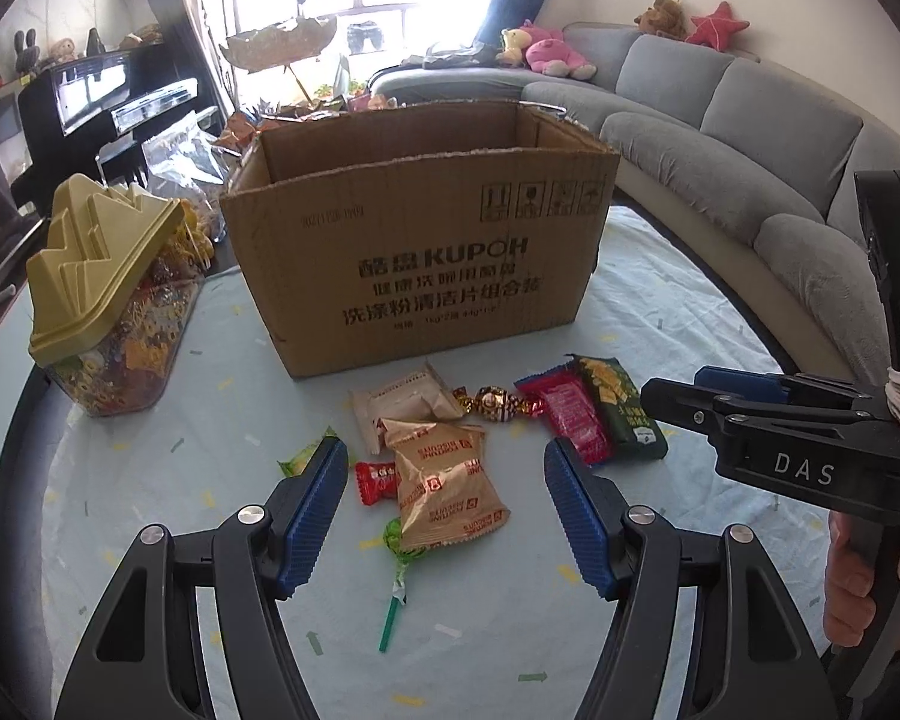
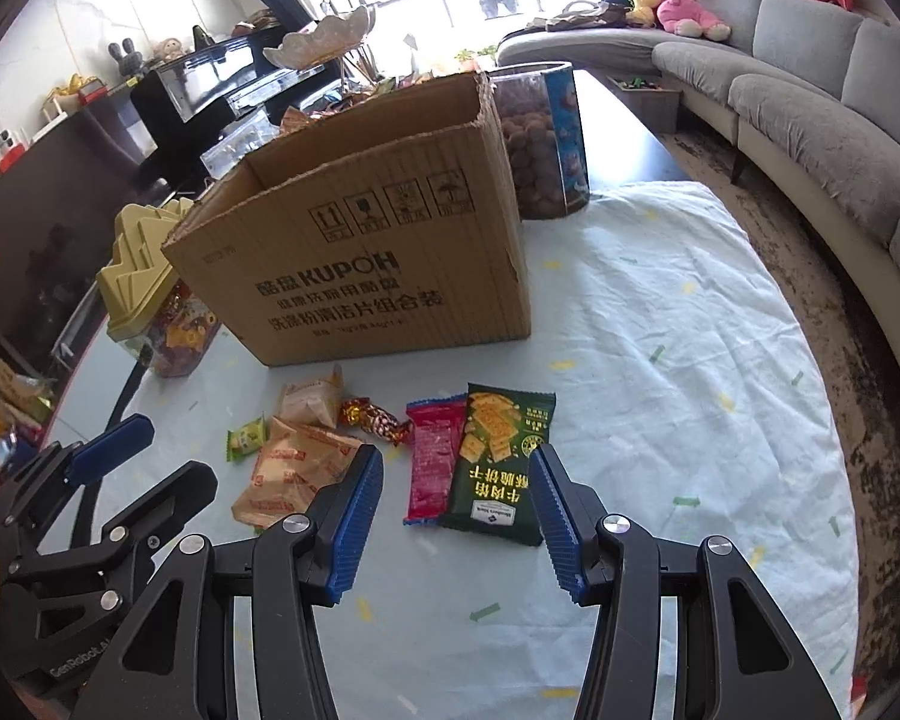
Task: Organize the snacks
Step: 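Grasp the biscuit packet with left tool while right tool grasps green cracker bag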
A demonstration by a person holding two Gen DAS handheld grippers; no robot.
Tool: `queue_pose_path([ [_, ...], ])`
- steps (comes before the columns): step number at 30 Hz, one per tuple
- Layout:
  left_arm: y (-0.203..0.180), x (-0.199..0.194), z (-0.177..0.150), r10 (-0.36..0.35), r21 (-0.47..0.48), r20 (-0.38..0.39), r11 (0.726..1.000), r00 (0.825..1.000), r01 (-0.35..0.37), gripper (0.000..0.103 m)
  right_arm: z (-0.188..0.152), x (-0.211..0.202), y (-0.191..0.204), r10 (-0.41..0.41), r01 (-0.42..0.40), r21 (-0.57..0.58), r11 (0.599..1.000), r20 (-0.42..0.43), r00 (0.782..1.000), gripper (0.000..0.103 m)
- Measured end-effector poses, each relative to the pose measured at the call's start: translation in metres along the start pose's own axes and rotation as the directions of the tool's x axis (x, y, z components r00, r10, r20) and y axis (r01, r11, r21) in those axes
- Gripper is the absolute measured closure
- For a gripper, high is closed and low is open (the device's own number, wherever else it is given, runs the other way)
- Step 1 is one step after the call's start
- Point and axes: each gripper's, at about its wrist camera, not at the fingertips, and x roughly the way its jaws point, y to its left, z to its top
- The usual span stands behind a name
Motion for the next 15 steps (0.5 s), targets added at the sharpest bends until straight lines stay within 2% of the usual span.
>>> queue_pose_path([
  [15, 0.0, 0.04, -0.009, 0.032, 0.005, -0.082, 0.999, 0.996, -0.032, 0.036, -0.011, 0.042, -0.02, 0.021, -0.016, 0.054, 0.998, -0.081, 0.997, 0.051],
])
